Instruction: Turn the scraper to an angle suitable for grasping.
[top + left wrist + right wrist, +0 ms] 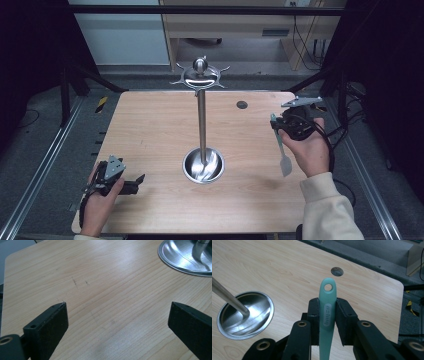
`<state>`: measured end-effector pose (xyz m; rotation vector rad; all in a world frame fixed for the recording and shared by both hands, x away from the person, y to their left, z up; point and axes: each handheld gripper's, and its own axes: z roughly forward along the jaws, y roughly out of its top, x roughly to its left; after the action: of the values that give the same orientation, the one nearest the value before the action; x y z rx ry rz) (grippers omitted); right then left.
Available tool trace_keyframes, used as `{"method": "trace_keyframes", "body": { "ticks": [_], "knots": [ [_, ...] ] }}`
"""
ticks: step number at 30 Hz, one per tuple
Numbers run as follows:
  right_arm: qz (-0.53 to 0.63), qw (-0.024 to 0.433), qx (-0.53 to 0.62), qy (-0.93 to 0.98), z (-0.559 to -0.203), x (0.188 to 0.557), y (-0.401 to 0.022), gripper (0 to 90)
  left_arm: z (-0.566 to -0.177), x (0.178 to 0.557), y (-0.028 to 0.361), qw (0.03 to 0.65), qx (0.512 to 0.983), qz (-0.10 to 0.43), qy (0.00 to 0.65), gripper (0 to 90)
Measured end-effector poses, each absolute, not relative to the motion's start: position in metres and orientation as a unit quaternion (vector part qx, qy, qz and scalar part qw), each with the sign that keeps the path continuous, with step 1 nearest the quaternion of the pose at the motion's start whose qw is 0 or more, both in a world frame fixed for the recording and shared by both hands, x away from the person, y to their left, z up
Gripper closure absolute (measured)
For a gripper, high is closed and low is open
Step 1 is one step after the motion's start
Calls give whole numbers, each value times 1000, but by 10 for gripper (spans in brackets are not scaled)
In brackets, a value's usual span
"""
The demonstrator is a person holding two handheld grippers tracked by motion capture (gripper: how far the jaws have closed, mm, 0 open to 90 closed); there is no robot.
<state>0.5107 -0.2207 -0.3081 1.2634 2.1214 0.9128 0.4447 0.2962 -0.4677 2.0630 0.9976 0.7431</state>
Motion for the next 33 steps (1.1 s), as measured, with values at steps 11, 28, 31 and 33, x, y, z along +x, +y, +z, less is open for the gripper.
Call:
{"method": "trace_keyframes", "body": {
  "ticks": [11,28,31,33],
  "knots": [
    [361,258,447,777,-295,504,-217,745,-467,445,297,360,798,288,388,27],
    [415,263,418,764,-272,487,-214,745,-466,445,299,361,795,292,390,27],
    [423,265,413,762,-267,485,-211,745,-466,444,299,362,795,293,390,27],
    [429,265,408,761,-264,484,-209,745,-466,444,299,363,794,293,391,27]
  ]
}}
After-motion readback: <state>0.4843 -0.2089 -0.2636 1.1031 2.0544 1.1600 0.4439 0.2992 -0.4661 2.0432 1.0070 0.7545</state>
